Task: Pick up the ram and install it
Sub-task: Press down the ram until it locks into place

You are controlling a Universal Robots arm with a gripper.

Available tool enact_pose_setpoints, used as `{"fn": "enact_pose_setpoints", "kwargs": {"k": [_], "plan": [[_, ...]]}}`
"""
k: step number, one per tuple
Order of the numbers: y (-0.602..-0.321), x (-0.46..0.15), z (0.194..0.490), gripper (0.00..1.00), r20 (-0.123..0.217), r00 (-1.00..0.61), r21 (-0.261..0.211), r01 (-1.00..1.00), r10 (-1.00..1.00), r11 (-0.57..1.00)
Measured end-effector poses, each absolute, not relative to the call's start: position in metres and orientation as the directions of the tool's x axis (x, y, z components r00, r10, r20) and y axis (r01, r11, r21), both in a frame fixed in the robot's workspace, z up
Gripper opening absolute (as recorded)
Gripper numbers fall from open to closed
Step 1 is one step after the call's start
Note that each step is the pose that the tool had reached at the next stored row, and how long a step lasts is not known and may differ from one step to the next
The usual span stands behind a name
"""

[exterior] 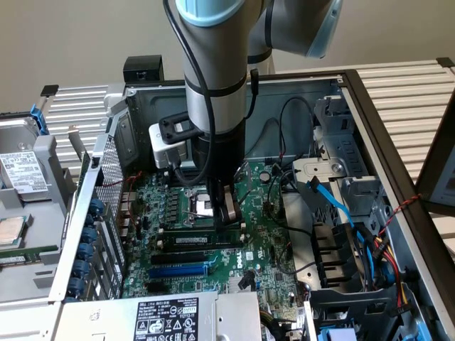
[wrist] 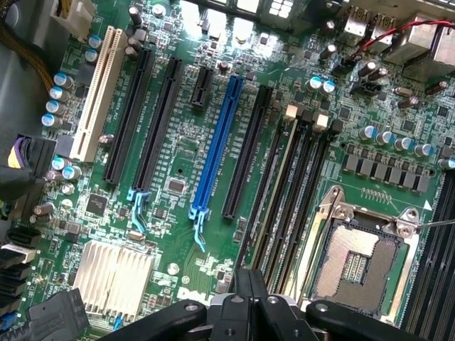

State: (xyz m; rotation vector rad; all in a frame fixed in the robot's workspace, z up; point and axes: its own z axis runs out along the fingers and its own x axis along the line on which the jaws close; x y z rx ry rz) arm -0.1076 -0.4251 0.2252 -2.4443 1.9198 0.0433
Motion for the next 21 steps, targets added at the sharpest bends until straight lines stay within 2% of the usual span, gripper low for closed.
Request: {"fn": "enact_pose_setpoints", "kwargs": {"k": [4,9,21], "plan": [[-0.425,-0.113,0.230,0.11,-0.045,0.242,-0.009,-0.970,-0.969,-0.242],[-0.423,-0.115,0.250,0.11,-0.040,0.257,-0.003,-0.966,-0.966,-0.257],[-0.419,-0.163,0.243,0.11,-0.036,0.258,-0.019,-0.966,-0.965,-0.258]]}}
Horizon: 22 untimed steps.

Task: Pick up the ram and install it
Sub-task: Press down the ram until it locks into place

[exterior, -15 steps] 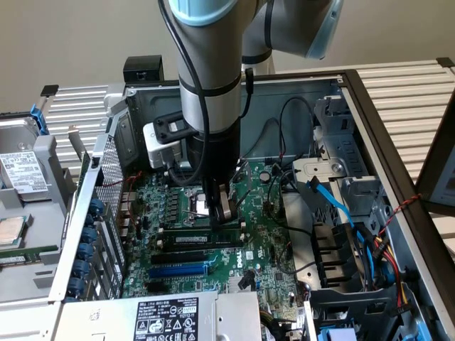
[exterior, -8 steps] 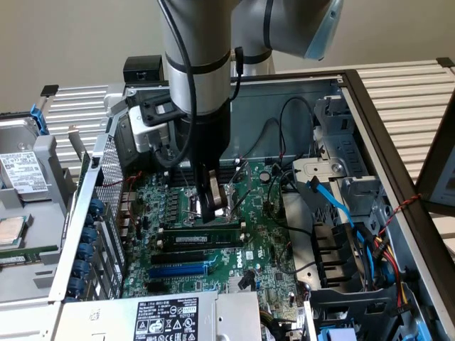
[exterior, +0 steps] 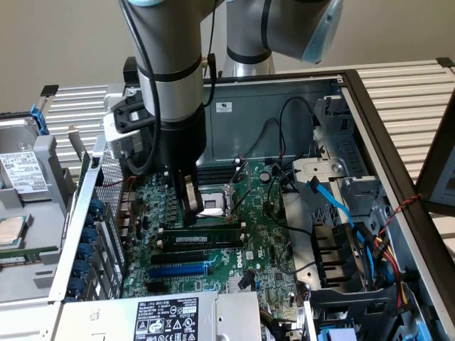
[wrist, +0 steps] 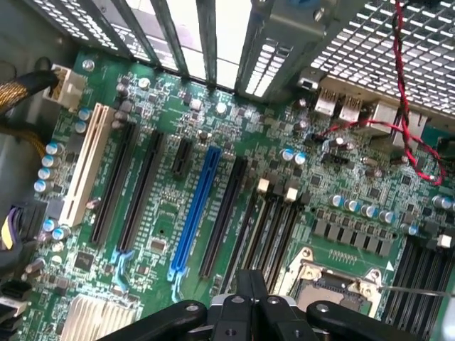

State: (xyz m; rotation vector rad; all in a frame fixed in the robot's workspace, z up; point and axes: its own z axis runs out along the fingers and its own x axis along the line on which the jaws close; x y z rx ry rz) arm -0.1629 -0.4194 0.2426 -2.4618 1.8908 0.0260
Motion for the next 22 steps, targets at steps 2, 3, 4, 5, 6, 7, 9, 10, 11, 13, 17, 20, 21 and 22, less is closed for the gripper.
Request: {"fn": "enact_pose_setpoints", "kwargs": {"k": [2,3,4,5,6,7,9,10,11,13,17,20,21,22], "plan": [[-0.4193,-0.1714,0.2398,0.11,-0.035,0.258,-0.023,-0.966,-0.965,-0.258],[-0.4192,-0.1735,0.2392,0.11,-0.035,0.258,-0.024,-0.966,-0.965,-0.257],[-0.4192,-0.1737,0.2391,0.11,-0.035,0.258,-0.024,-0.966,-0.965,-0.258],[-0.4192,-0.1737,0.2391,0.11,-0.035,0.258,-0.024,-0.966,-0.965,-0.258],[-0.4192,-0.1737,0.2391,0.11,-0.035,0.258,-0.024,-0.966,-0.965,-0.258],[-0.4192,-0.1737,0.2391,0.11,-0.035,0.258,-0.024,-0.966,-0.965,-0.258],[-0.4193,-0.1738,0.2386,0.11,-0.035,0.258,-0.025,-0.966,-0.965,-0.258],[-0.4193,-0.1738,0.2381,0.11,-0.034,0.258,-0.026,-0.966,-0.965,-0.258],[-0.4192,-0.1738,0.2376,0.11,-0.034,0.258,-0.026,-0.966,-0.965,-0.258],[-0.4192,-0.1741,0.2365,0.11,-0.033,0.258,-0.029,-0.966,-0.965,-0.257],[-0.4193,-0.1748,0.2334,0.11,-0.032,0.259,-0.034,-0.966,-0.965,-0.257],[-0.4193,-0.1752,0.2324,0.11,-0.032,0.259,-0.034,-0.966,-0.965,-0.258],[-0.4192,-0.1752,0.2322,0.11,-0.032,0.259,-0.035,-0.966,-0.965,-0.258],[-0.4192,-0.1753,0.2319,0.11,-0.032,0.259,-0.035,-0.966,-0.965,-0.258]]}}
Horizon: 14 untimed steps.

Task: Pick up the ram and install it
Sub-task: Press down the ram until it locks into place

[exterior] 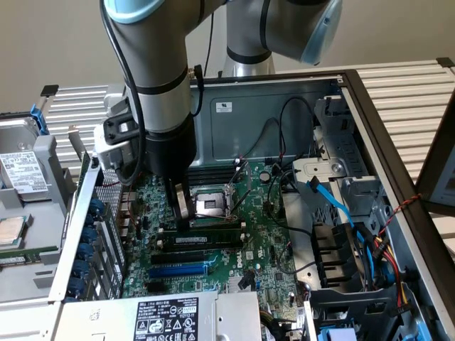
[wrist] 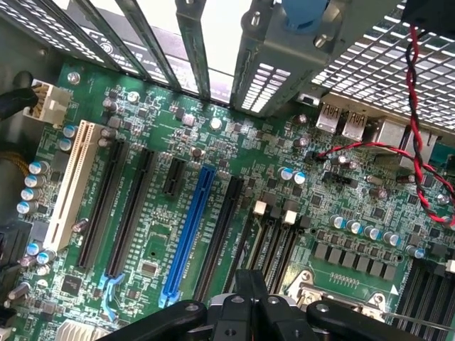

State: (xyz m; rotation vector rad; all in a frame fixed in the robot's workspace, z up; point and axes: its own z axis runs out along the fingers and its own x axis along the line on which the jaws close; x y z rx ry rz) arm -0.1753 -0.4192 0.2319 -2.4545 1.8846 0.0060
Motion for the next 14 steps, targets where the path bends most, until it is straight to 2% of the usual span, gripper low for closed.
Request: {"fn": "enact_pose_setpoints", "kwargs": {"k": [14], "plan": [[-0.4192,-0.1758,0.2303,0.11,-0.031,0.259,-0.037,-0.966,-0.965,-0.258]]}}
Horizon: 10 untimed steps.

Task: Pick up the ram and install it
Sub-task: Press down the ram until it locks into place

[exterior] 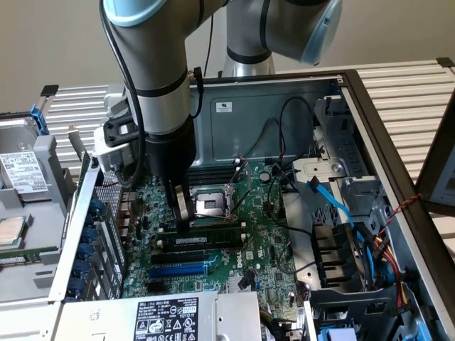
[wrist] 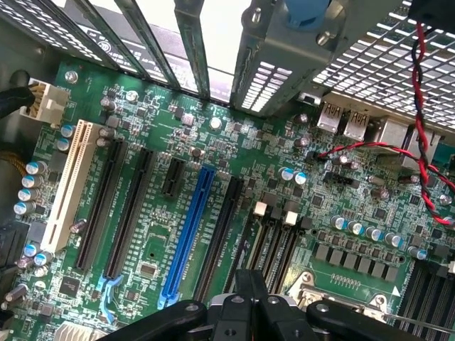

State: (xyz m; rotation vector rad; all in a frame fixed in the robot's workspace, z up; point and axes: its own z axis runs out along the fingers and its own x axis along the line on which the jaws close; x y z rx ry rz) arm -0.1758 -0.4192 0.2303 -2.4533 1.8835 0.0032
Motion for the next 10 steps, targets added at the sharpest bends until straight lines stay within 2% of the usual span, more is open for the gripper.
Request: {"fn": "enact_pose_setpoints", "kwargs": {"k": [10], "plan": [[-0.4198,-0.1724,0.2391,0.11,-0.036,0.259,-0.028,-0.966,-0.965,-0.258]]}}
